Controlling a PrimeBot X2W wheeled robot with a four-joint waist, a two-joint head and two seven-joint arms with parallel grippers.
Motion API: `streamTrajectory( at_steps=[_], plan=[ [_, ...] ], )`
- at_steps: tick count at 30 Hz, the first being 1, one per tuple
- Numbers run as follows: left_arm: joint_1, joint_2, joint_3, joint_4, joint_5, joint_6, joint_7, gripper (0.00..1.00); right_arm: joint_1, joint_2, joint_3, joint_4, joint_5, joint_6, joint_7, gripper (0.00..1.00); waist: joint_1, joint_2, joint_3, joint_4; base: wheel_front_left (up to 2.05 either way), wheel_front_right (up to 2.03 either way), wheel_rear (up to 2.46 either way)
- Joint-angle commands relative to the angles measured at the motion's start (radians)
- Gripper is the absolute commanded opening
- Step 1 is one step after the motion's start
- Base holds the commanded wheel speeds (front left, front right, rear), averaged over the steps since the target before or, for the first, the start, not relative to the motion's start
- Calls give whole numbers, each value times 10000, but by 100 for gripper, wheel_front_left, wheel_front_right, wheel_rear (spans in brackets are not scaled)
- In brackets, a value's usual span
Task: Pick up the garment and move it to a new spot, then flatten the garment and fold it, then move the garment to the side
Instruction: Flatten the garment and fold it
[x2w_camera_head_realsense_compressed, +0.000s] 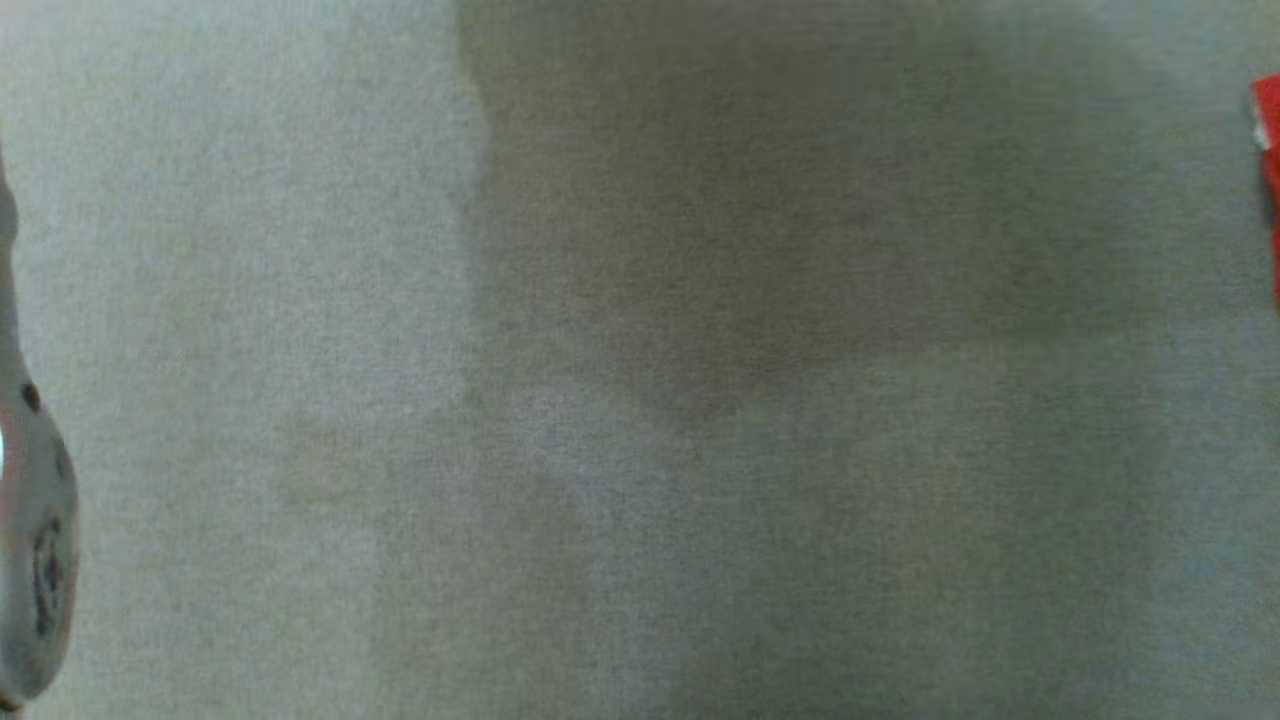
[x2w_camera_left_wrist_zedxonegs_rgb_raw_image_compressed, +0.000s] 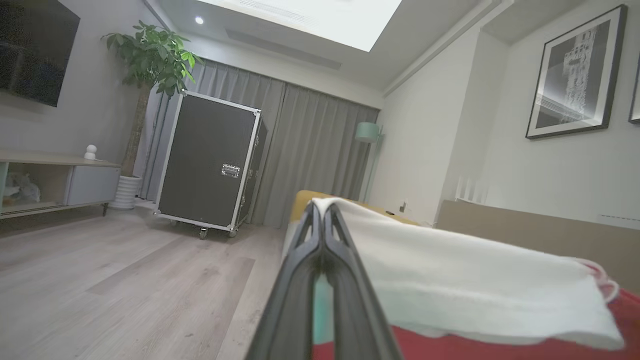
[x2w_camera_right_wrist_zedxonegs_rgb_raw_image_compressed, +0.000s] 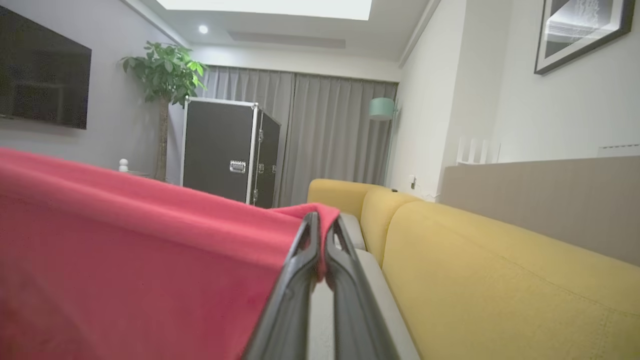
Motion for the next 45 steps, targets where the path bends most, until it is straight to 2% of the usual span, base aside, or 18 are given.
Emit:
streamTrajectory(
  at_steps=[1, 6, 13, 19, 22, 26, 31, 35, 39, 45],
  plan=[
    [-219, 585, 237, -88, 134, 12, -119, 0, -46, 28, -64, -61, -113, -9, -126, 0, -4, 0, 161, 139, 0, 0, 0],
    [-298, 365, -237, 1314, 269, -374, -750, 0, 14, 136, 243, 1695, -549, -9, -723, 0, -4, 0, 190, 171, 0, 0, 0],
    [1351, 272, -987, 2359, 220, -621, -1564, 0, 1356, 146, 1651, 3825, -433, -9, -841, 0, -4, 0, -182, 182, 0, 0, 0],
    [3731, 436, -2172, 2225, 151, -649, -1907, 0, 2793, 306, 3048, 4908, 266, -9, -362, 0, -4, 0, -891, 168, 0, 0, 0],
    [4956, 820, -2863, 1683, -84, -651, -1821, 0, 3398, 329, 3924, 5019, 833, -9, 68, 0, -4, 0, -1267, 117, 0, 0, 0],
    [6386, 1570, -3590, 766, -365, -652, -1487, 0, 3997, 64, 4980, 4808, 1812, -9, 557, 0, -4, 0, -1703, 102, 0, 0, 0],
    [7781, 2429, -4118, -435, -528, -652, -901, 0, 4782, -559, 6356, 3850, 3351, -9, 1414, 0, -4, 0, -2235, 89, 0, 0, 0],
    [8701, 2877, -4322, -1504, -747, -623, -214, 0, 5479, -1268, 7461, 2690, 4866, -9, 2256, 0, -4, 0, -2696, 119, 0, 0, 0],
    [9543, 3320, -4355, -2612, -983, -384, 367, 0, 5960, -2140, 8333, 1487, 6274, -9, 2942, 0, -4, 0, -3064, 96, 0, 0, 0],
    [10636, 3916, -4380, -3971, -1421, -65, 1229, 0, 6446, -2935, 9033, 427, 7547, -9, 3274, 0, -4, 0, -3513, 31, 0, 0, 0]
  ],
)
